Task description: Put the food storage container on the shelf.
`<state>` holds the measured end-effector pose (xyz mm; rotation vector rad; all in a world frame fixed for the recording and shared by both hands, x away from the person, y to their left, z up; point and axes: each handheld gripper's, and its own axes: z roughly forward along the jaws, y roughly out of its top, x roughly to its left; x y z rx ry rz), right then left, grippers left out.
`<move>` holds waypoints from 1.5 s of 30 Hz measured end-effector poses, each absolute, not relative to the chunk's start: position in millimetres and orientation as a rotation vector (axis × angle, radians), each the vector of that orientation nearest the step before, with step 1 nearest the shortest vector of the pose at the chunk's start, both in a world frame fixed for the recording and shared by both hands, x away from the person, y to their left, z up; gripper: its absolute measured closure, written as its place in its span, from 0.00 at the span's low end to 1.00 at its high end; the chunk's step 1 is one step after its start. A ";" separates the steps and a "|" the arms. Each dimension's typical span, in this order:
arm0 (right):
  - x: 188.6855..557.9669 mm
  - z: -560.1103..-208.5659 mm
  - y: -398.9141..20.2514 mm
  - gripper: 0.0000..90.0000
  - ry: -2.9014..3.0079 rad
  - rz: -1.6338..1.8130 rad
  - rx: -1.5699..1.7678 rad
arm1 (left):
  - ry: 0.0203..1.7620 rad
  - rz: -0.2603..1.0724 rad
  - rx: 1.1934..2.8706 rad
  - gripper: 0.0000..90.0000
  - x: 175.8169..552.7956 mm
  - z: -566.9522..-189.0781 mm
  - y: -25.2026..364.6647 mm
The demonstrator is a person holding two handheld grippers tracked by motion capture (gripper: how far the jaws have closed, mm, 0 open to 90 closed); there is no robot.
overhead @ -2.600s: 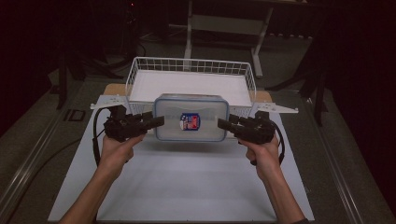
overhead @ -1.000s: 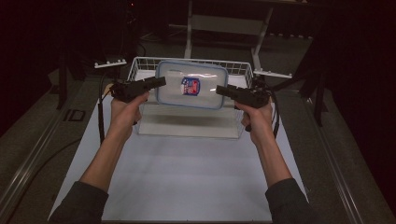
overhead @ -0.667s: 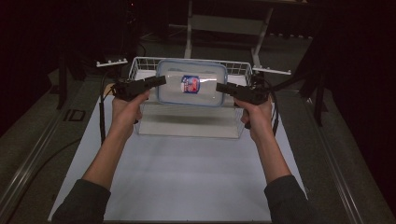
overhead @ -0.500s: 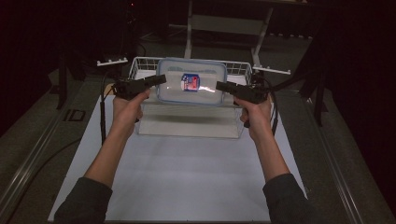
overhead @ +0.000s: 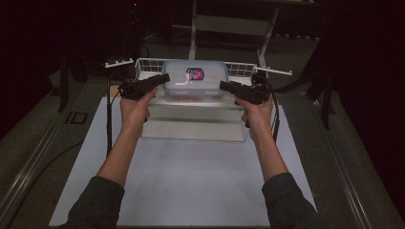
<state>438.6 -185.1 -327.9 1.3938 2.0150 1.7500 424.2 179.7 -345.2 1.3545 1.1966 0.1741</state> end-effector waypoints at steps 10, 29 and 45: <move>421.0 -316.9 -180.8 0.56 2.011 1.641 1.206 | 1.168 0.293 1.422 0.62 409.8 -336.7 184.9; 339.0 -332.7 -193.9 0.53 2.258 1.322 0.878 | 0.986 0.473 1.656 0.56 322.7 -342.4 207.6; 259.3 -389.2 -244.7 0.43 2.185 1.339 0.869 | 1.028 0.533 1.680 0.48 240.6 -407.4 244.3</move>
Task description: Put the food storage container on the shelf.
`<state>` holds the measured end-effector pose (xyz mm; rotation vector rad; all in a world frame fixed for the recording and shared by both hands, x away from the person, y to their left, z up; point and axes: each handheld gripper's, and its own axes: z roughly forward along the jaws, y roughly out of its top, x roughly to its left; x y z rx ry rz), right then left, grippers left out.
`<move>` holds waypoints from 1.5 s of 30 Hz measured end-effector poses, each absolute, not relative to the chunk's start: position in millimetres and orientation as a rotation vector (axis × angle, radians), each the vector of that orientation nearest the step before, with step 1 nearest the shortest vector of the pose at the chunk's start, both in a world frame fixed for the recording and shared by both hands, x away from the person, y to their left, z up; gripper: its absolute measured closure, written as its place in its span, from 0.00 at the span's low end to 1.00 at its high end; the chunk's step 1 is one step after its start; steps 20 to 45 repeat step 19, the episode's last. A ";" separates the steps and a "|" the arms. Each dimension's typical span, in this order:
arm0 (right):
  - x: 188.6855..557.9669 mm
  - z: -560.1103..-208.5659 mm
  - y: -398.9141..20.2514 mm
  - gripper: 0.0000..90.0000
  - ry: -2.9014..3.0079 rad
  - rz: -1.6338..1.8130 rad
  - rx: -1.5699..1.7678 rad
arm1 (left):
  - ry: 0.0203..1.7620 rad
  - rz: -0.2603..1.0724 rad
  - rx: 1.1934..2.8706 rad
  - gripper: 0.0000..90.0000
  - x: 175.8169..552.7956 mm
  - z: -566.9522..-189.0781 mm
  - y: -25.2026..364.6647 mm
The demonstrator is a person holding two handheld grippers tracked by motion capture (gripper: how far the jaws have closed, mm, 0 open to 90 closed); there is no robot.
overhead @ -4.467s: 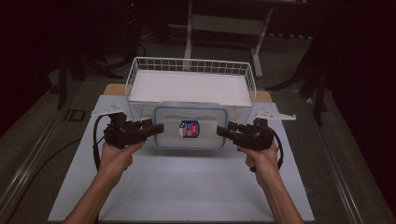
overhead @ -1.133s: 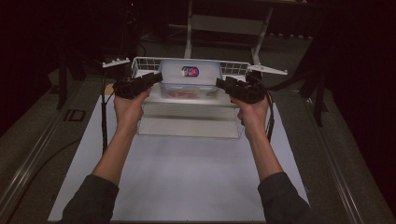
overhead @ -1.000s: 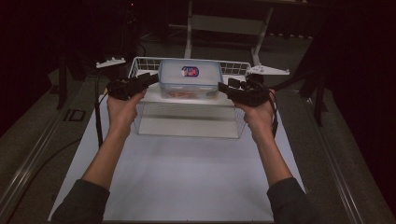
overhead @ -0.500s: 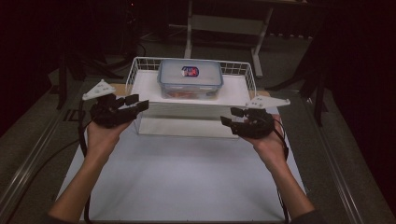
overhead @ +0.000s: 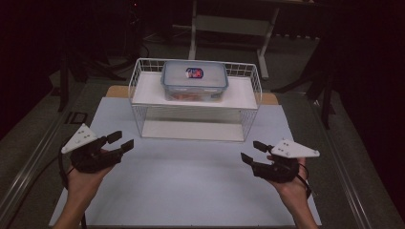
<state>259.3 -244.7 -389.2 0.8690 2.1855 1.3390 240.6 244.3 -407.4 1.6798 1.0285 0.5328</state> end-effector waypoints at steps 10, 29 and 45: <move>235.9 -425.7 -267.9 0.33 2.103 1.306 0.948 | 1.028 0.594 1.718 0.40 213.8 -442.5 255.3; 234.5 -435.1 -273.9 0.32 2.065 1.290 0.960 | 1.048 0.599 1.707 0.39 217.2 -457.8 256.0; 234.5 -435.1 -273.9 0.32 2.065 1.290 0.960 | 1.048 0.599 1.707 0.39 217.2 -457.8 256.0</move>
